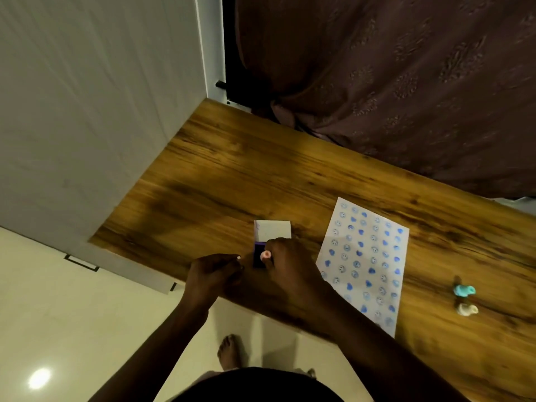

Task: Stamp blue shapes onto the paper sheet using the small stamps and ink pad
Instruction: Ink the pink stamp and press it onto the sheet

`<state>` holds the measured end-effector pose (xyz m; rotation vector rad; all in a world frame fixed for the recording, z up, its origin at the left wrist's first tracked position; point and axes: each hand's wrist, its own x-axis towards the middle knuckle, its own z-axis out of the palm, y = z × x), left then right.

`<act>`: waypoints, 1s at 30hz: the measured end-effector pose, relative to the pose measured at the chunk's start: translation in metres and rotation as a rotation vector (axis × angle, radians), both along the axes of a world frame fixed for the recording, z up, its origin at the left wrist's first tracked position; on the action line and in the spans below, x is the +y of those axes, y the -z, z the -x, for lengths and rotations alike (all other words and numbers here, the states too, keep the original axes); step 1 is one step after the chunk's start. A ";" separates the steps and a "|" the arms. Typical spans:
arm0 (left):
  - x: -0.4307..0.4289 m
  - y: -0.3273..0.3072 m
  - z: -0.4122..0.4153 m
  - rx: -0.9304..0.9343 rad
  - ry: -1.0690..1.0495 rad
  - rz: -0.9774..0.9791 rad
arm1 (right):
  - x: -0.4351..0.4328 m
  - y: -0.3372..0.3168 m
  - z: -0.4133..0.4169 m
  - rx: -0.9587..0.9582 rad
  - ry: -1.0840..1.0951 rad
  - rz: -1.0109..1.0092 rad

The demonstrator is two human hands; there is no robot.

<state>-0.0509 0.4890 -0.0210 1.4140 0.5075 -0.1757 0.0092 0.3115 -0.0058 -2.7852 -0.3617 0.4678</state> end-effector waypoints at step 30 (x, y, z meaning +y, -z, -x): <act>-0.063 -0.003 0.000 0.005 0.224 0.064 | -0.098 -0.017 0.020 0.606 0.870 -1.300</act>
